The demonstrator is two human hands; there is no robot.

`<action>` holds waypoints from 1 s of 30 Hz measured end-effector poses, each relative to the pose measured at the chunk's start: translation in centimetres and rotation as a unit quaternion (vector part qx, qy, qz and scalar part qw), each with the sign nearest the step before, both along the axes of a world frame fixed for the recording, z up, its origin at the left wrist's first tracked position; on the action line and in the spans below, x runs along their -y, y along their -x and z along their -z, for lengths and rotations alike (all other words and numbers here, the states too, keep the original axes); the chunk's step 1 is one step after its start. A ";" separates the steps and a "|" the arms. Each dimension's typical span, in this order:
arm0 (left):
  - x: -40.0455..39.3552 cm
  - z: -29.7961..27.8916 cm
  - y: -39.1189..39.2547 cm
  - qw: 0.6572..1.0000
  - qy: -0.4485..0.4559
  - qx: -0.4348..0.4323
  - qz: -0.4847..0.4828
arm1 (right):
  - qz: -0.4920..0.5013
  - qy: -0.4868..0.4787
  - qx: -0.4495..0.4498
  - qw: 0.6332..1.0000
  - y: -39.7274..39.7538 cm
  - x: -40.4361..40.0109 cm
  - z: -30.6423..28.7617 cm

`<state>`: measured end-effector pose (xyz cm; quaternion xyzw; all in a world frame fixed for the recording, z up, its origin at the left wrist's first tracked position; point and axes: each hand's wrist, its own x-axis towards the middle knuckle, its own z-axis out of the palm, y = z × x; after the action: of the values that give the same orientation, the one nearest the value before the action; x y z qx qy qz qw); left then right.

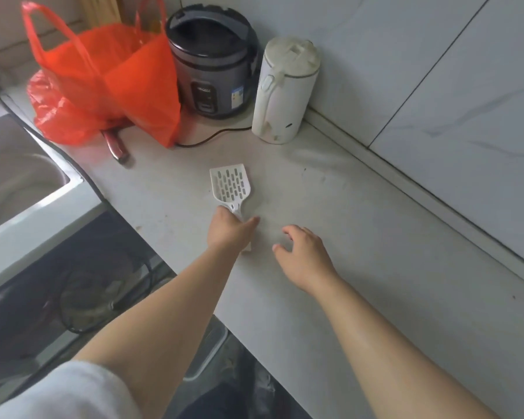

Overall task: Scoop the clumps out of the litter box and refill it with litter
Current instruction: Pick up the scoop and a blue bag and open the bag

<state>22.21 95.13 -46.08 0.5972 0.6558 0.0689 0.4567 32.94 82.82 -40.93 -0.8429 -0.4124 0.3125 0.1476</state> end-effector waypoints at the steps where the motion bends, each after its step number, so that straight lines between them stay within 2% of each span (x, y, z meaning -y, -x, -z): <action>1: -0.5 0.4 -0.3 1.000 0.004 -0.007 0.004 | 0.000 0.003 -0.002 1.000 -0.1 -0.4 0.4; 4: -1.6 1.4 -0.8 0.999 0.033 0.006 0.000 | -0.005 0.011 -0.017 1.000 0.1 -1.6 1.2; 10: -1.7 2.1 0.1 0.978 0.129 0.150 -0.071 | -0.017 0.015 -0.037 0.999 0.4 -2.9 1.7; 14: 0.2 0.4 2.3 0.950 0.175 0.238 -0.106 | -0.023 0.006 -0.028 0.999 0.9 -2.8 0.5; 17: 1.6 -2.1 3.5 0.939 0.186 0.264 -0.121 | -0.031 -0.009 -0.031 0.999 1.9 -2.7 -0.9; 22: 2.7 -6.4 4.1 0.922 0.169 0.316 -0.148 | -0.033 -0.061 -0.046 0.997 3.8 -2.2 -4.0; 30: 3.8 -15.3 6.1 0.912 0.056 0.383 -0.136 | -0.066 -0.158 0.043 0.984 2.2 -1.1 -13.5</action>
<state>16.12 91.38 -30.76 0.4035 0.5081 0.3169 0.6918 30.77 83.95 -27.41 -0.7922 -0.5177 0.2161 0.2402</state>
